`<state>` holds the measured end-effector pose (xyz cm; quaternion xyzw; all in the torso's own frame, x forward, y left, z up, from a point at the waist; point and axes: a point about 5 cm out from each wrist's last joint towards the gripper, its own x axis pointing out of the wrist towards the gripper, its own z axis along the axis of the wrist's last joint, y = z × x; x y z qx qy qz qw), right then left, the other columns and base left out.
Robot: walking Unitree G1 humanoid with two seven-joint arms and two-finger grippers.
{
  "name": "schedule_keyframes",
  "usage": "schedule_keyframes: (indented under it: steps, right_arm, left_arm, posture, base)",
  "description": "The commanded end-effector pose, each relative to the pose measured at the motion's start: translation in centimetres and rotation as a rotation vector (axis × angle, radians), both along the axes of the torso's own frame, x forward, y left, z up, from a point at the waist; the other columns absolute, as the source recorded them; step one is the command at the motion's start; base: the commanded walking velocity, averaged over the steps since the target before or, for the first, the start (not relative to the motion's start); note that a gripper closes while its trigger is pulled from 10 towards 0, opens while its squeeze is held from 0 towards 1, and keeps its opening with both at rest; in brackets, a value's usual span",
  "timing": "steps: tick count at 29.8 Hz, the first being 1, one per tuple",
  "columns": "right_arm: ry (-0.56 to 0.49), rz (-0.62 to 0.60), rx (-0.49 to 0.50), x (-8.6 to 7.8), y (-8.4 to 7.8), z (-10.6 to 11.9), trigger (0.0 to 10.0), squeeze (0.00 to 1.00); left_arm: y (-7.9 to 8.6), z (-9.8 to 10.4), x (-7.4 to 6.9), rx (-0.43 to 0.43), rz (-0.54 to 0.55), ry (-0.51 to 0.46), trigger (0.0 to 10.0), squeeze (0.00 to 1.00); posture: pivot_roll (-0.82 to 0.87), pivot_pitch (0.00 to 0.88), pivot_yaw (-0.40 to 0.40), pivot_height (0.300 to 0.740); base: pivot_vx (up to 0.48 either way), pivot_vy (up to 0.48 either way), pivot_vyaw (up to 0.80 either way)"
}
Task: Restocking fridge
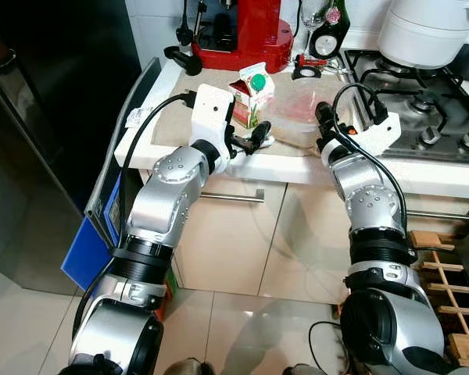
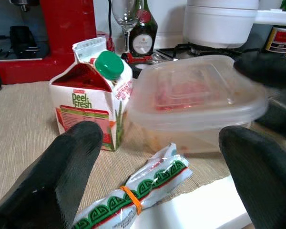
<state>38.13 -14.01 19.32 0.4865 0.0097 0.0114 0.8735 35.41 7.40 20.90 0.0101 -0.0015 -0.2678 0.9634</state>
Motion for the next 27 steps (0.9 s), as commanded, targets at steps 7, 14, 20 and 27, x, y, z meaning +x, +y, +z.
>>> schedule_keyframes:
  steps: [7,14,20,27]
  right_arm:
    - [-0.076,-0.036,-0.033,-0.4,-0.8,1.2,0.0,0.0]
    - [-0.098,-0.069,-0.079,-1.0,-1.8,1.4,0.0,0.0]
    - [-0.138,-0.225,-0.54,-1.7,-4.0,2.1,0.0,0.0]
    - [-0.214,-0.468,-0.932,-4.6,-5.9,3.9,10.0,0.0]
  left_arm:
    - [-0.2,0.7,0.0,0.0,-0.009,-0.018,10.0,0.0]
    - [-0.2,0.5,-0.1,0.002,-0.008,-0.015,10.0,0.0]
    - [-0.2,0.4,-0.1,0.005,-0.004,-0.017,10.0,0.0]
    - [0.2,0.3,-0.3,0.027,0.017,-0.06,10.0,0.0]
  posture:
    - [-0.13,0.0,0.04,0.74]
    - [-0.13,0.0,0.027,0.74]
    - [-0.13,0.0,0.019,0.74]
    - [-0.14,0.0,0.018,0.74]
  base:
    - [0.0,0.0,0.0]
    - [0.0,0.0,0.0]
    - [0.0,0.0,0.0]
    - [0.0,0.0,0.0]
